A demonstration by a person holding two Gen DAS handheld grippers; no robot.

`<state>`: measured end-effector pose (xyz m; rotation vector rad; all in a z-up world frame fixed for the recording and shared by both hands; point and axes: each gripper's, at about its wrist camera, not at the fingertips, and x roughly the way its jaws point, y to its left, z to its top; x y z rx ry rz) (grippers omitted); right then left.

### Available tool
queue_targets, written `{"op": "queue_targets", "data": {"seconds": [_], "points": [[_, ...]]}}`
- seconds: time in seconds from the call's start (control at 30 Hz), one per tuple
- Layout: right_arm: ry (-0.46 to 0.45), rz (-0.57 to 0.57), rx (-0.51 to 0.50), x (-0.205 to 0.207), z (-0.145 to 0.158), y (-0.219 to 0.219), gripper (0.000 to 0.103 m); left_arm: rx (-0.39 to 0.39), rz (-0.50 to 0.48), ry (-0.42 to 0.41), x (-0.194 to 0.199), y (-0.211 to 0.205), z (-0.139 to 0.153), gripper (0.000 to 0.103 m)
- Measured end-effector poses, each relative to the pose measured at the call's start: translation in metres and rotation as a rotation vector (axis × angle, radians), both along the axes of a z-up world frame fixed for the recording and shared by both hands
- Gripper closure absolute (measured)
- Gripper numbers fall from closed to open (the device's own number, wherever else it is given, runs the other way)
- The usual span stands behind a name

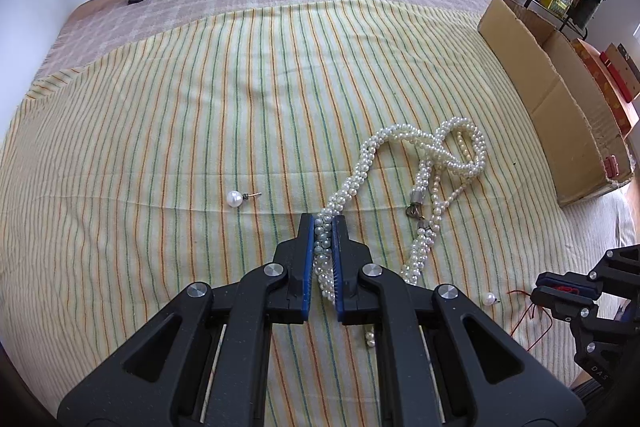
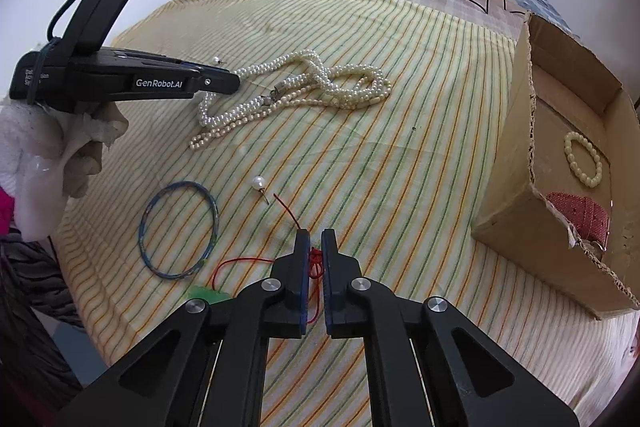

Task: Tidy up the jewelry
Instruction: 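Close the left tool on the pearl necklace while the right tool grips the red string, then lift the necklace with the left tool while the right tool carries the string to the box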

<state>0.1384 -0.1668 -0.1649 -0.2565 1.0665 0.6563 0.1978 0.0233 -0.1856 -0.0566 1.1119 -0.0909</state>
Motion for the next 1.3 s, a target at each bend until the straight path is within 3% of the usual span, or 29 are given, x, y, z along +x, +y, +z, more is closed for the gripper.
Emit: {"op": "queue_targets", "data": {"seconds": [0.6, 1.3], "points": [[-0.095, 0.000, 0.063, -0.005, 0.043, 0.005, 0.100, -0.179, 0.013, -0.156, -0.004, 0.001, 0.082, 0.097], [-0.220, -0.068, 0.159, 0.012, 0.102, -0.009, 0.100, -0.269, 0.006, -0.328, -0.013, -0.007, 0.158, 0.097]]}}
